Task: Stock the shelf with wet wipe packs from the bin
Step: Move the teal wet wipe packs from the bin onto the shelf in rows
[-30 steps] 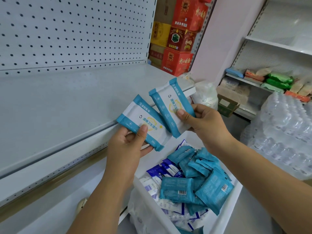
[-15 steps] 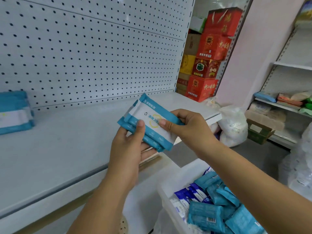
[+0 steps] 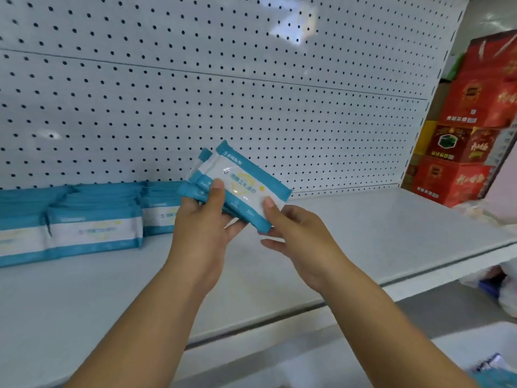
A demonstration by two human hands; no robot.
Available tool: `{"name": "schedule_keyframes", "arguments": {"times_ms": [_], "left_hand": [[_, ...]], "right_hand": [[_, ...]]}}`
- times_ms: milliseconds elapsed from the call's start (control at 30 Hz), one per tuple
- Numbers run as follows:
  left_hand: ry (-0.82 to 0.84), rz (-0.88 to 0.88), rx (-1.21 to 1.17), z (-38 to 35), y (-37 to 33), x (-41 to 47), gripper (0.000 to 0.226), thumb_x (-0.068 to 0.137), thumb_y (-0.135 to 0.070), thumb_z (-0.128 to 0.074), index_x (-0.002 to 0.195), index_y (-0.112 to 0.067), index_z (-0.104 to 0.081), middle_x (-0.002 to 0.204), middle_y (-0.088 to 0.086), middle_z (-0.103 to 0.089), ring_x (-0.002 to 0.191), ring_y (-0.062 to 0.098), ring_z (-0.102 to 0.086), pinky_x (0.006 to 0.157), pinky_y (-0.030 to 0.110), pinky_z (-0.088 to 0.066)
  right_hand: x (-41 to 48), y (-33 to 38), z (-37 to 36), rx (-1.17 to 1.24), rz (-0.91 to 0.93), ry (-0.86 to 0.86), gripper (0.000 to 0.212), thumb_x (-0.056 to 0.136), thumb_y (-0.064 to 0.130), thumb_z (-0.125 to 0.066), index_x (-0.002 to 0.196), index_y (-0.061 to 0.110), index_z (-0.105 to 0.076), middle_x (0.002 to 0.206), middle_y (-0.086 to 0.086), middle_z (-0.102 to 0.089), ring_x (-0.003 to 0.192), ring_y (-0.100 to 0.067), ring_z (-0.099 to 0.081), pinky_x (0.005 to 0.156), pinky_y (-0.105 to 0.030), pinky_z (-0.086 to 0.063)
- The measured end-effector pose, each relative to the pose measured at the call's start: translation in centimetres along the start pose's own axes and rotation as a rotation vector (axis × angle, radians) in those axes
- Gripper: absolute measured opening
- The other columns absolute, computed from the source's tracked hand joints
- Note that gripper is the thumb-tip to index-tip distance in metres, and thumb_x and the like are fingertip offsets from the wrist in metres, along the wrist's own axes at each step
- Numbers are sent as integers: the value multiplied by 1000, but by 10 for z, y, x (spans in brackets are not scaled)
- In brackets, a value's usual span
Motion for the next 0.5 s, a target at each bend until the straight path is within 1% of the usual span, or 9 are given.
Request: {"name": "schedule_keyframes", "arguments": {"times_ms": [33,100,167,233,300,367,433,467,500], "left_hand": [[-21,-16,1,11,-4,3,34,104,-25,-51,137,-21,-51,123,3,-70,108,20,-70,90,41,-58],[-74,-45,84,35,-10,7,31,102,-28,-54,133,-26,-55,121,-2,-71,109,14,-69,88,34,-55],[-104,-35,177,56,-14,11,29,100,-32,-57,129,-28,-59,118,-5,-72,109,14,-68,82,29,-49],[-116,4,198,72,-20,15,28,98,-28,-61,125,-22,-63,116,0,-73,107,17,-68,81,29,-50],[-165,8,224,88,-29,19,29,94,-26,-67,120,-15,-63,115,5,-73,105,19,-70,82,30,-55],[-204,-14,317,102,-37,22,34,90,-26,-73,118,-11,-60,114,7,-71,101,18,-72,81,29,-59],[-192,-20,456,111,-40,25,31,90,-23,-72,116,-11,-60,112,6,-71,96,17,-73,80,29,-60],[-177,-10,528,114,-41,25,27,91,-23,-71,114,-13,-61,111,4,-72,96,17,-72,82,31,-60],[-166,4,599,118,-40,26,23,92,-24,-70,113,-17,-62,109,1,-72,96,16,-72,86,35,-59]], "right_hand": [[2,0,-14,22,13,27,36,93,41,-67,102,6,-68,102,-7,-75,92,-16,-74,83,-34,-62],[7,-1,-35,72,52,39,27,95,32,-67,88,6,-67,95,-12,-76,86,-21,-75,79,-34,-63],[16,-5,-50,74,79,38,32,94,27,-68,79,1,-61,90,-17,-74,77,-20,-74,74,-31,-62],[23,-9,-62,46,97,70,43,93,27,-69,82,-13,-55,85,-18,-73,70,-17,-71,71,-29,-61],[29,-9,-69,-14,132,96,50,92,28,-70,90,-19,-53,79,-14,-71,67,-14,-67,71,-30,-62],[35,-10,-73,-84,150,95,50,92,29,-71,95,-18,-56,81,-18,-72,69,-16,-64,74,-34,-62],[40,-12,-75,-169,160,87,47,92,32,-72,93,-13,-58,90,-24,-71,74,-25,-68,80,-42,-62],[43,-15,-77,-229,159,87,43,91,34,-73,92,-8,-61,92,-22,-72,81,-29,-71,83,-47,-60],[45,-19,-81,-282,164,100,36,91,35,-72,95,-1,-66,93,-16,-74,88,-29,-72,85,-51,-59]]}}
Point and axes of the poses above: each hand's wrist, its own x-axis towards the middle knuckle, its own z-axis out of the back of the hand, y = z × x, the point moved 8 cm from there along x, towards the middle knuckle
